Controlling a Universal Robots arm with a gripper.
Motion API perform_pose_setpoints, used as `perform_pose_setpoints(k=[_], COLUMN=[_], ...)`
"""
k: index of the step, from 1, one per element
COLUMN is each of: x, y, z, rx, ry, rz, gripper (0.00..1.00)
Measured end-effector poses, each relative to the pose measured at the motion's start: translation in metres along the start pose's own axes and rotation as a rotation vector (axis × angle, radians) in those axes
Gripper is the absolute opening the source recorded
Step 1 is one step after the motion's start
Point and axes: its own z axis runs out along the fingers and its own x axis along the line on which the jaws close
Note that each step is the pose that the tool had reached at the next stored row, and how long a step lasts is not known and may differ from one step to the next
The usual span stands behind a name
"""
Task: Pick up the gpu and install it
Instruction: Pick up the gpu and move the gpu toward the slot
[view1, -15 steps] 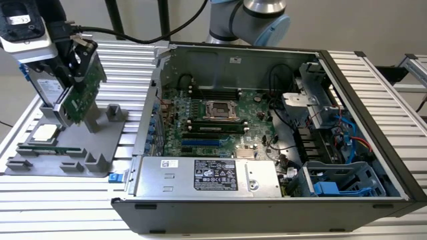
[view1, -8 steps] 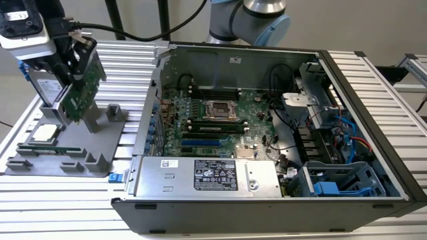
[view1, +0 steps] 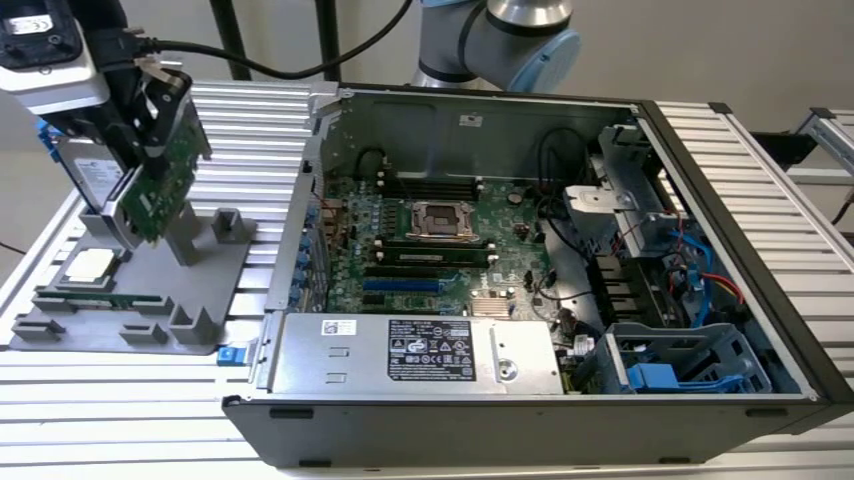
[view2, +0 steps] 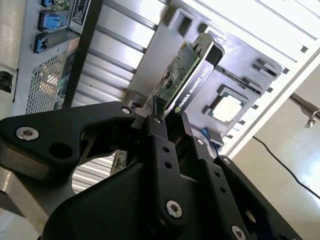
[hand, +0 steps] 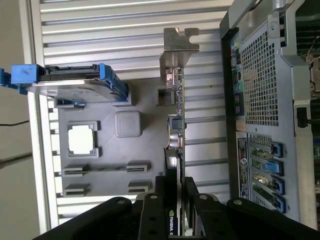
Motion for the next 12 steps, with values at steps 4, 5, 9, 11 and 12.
perform_pose_setpoints(k=[4, 5, 9, 11, 12], x=[0.0, 0.0, 0.0, 0.0, 0.0], y=[0.0001, 0.0001, 0.0001, 0.0001, 0.0001], z=[-0.0012, -0.0016, -0.0023, -0.0025, -0.0026], rx=[-0.0001, 0.0, 0.0, -0.0001, -0.0001], ry=[-0.0001, 0.0, 0.0, -0.0001, -0.0001], rz=[0.0, 0.0, 0.0, 0.0, 0.0], gripper=[0.0, 0.0, 0.0, 0.0, 0.0])
